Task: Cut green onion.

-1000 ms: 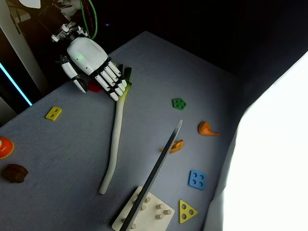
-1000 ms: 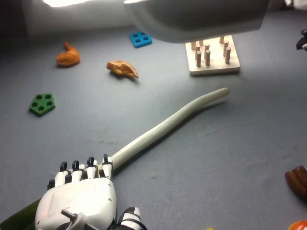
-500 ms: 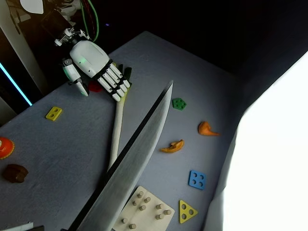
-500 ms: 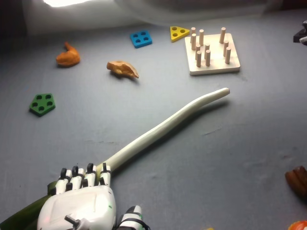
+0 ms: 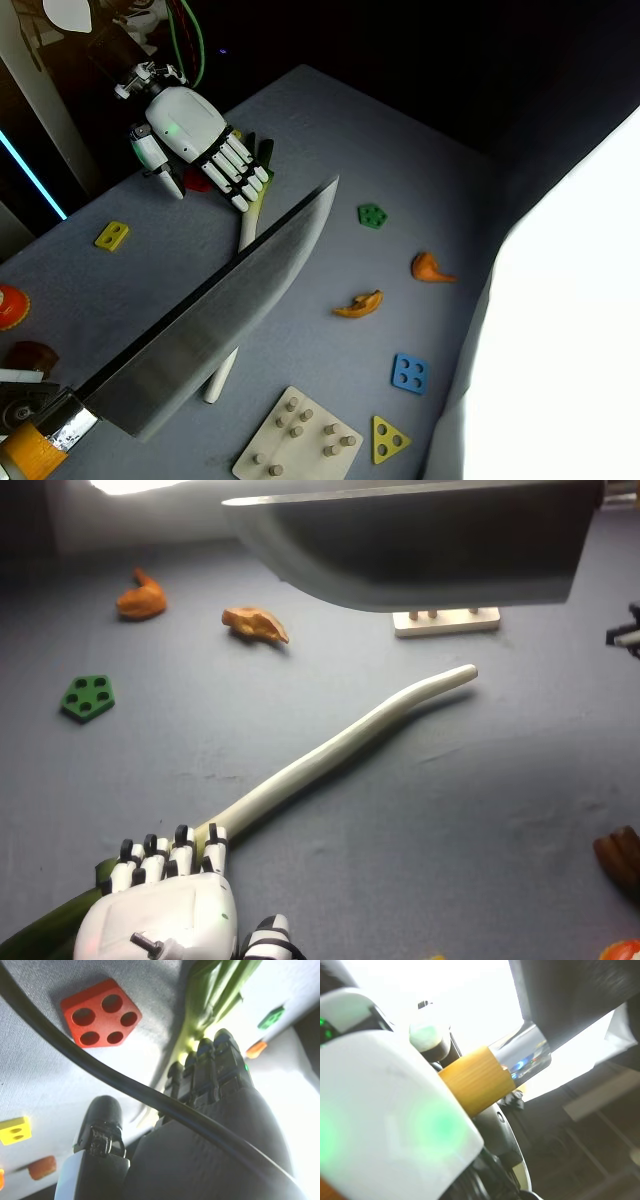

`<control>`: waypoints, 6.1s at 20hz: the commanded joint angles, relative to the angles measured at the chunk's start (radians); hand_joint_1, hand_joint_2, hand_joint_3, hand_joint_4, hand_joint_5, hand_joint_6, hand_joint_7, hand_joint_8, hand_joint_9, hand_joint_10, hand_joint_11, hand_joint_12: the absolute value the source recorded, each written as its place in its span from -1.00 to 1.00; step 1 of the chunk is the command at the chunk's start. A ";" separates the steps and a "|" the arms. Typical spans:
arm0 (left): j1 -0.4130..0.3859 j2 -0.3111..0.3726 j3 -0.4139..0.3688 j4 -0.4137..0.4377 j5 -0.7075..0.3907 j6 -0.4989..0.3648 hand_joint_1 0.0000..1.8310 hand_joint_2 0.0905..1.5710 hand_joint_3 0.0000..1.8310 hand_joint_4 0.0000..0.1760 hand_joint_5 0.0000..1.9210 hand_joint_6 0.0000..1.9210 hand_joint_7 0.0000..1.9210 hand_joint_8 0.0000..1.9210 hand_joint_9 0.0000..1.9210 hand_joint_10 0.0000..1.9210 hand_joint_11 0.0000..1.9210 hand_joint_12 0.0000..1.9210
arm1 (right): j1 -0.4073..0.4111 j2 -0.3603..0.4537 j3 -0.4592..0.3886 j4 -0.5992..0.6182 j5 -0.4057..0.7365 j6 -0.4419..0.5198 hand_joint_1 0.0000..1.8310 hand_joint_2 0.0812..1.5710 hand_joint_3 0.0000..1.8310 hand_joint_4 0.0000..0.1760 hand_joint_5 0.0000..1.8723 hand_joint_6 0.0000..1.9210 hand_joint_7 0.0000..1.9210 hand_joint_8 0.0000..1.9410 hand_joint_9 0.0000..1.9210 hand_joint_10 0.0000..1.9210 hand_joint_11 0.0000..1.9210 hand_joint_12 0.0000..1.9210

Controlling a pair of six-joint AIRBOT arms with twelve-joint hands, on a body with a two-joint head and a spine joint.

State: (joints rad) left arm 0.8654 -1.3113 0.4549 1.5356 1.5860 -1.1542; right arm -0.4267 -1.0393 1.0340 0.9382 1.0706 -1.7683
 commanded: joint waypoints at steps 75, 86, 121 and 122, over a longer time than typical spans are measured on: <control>-0.008 -0.010 0.006 -0.008 0.064 -0.005 -0.65 0.77 -1.00 -1.00 -0.93 -1.00 -0.97 -1.00 -0.98 -1.00 -1.00 -0.86 | -0.128 -0.122 0.015 -0.157 0.364 0.006 0.73 0.00 -0.24 1.00 0.35 1.00 0.64 1.00 0.70 1.00 0.73 1.00; -0.015 -0.010 0.015 0.027 0.058 -0.004 -0.63 0.77 -1.00 -1.00 -0.96 -1.00 -0.97 -1.00 -0.98 -1.00 -1.00 -0.87 | 0.014 -0.019 0.170 -0.393 0.040 0.334 0.74 -0.01 -0.26 1.00 0.35 1.00 0.64 1.00 0.69 1.00 0.72 1.00; -0.360 0.312 0.082 0.047 -0.566 0.490 -0.65 0.76 -1.00 -1.00 -0.99 -1.00 -0.98 -1.00 -1.00 -1.00 -0.99 -1.00 | -0.130 -0.520 1.143 -0.669 0.125 1.002 0.73 0.06 -0.37 1.00 0.42 1.00 0.60 1.00 0.67 1.00 0.73 1.00; -0.368 0.313 0.084 0.034 -0.567 0.497 -0.67 0.77 -1.00 -1.00 -0.99 -1.00 -0.99 -1.00 -1.00 -1.00 -1.00 -1.00 | -0.131 -0.532 1.159 -0.668 0.125 1.000 0.73 0.07 -0.37 1.00 0.45 1.00 0.61 1.00 0.67 1.00 0.73 1.00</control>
State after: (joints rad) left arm 0.5068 -1.0039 0.5358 1.4998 0.9989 -0.6590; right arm -0.5606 -1.5852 2.1918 0.2356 1.0657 -0.7811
